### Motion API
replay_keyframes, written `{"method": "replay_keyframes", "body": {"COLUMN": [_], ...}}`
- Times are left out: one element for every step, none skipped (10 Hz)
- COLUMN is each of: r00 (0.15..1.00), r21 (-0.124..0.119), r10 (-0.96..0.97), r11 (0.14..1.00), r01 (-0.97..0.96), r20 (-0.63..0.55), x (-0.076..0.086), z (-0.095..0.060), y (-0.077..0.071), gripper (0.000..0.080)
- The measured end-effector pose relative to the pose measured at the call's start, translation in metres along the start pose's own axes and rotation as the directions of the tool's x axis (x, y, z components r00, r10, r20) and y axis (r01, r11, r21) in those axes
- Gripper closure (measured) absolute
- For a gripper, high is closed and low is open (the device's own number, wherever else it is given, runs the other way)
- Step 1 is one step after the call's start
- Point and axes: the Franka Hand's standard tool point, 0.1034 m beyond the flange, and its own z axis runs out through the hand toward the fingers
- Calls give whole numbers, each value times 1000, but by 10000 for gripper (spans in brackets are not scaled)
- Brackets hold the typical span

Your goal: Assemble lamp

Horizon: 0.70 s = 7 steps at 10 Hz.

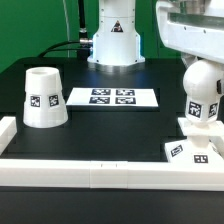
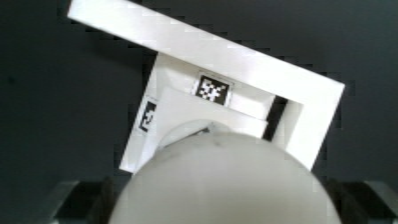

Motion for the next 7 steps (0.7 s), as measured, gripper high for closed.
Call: {"method": "replay_keyframes", "body": {"r00": [1000, 1000, 998, 989, 986, 980, 961], "r21": [3, 2, -4, -11, -9, -10, -9], "r10": [28, 20, -56, -146, -167, -200, -277], "r11": [1000, 1000, 998, 989, 986, 980, 961], "r01": [-28, -20, 56, 146, 167, 200, 277], "r20": [0, 0, 1, 6, 8, 9, 10], "x": [-1, -2, -1, 2, 4, 2, 2], "z": [0, 0, 0, -2, -2, -1, -1], "y": [-1, -1, 0, 1, 1, 1, 1], "gripper": [223, 223, 130, 109, 101, 101, 101]}}
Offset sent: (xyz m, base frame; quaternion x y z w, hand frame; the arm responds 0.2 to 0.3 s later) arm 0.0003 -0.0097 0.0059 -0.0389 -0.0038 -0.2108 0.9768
